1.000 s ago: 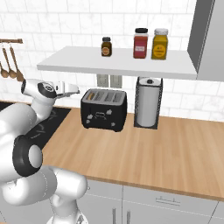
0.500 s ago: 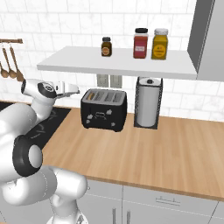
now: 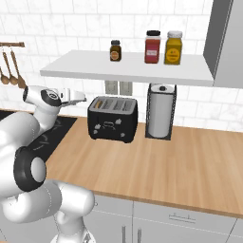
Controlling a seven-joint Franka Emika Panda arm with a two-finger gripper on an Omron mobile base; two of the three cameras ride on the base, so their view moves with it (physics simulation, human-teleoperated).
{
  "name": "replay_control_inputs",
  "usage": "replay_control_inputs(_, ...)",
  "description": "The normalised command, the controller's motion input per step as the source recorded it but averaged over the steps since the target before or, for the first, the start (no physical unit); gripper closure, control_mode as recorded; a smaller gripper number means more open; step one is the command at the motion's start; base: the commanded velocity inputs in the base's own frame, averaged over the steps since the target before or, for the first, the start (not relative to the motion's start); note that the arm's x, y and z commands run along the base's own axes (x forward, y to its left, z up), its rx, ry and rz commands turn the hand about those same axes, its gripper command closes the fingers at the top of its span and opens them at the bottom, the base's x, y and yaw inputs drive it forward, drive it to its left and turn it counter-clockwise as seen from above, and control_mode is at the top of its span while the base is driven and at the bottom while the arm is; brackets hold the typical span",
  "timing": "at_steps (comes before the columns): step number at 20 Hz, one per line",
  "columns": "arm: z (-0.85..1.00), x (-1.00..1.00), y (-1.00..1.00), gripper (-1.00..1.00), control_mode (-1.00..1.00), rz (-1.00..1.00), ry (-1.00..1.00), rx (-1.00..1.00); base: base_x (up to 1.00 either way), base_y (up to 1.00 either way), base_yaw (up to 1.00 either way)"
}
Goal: Start the toaster. Once the lever pops up, take the bread to the plate on the dining counter.
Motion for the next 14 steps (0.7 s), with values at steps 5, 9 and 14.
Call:
replay_control_inputs(5,0.0,0.0,0.0,-1.0,-1.0,0.0,0.0,0.0,0.0,0.0,0.0)
replay_control_inputs(9,0.0,0.0,0.0,-1.0,-1.0,0.0,0.0,0.0,0.0,0.0,0.0)
replay_control_inputs(14,0.0,0.0,0.0,-1.0,-1.0,0.0,0.0,0.0,0.0,0.0,0.0)
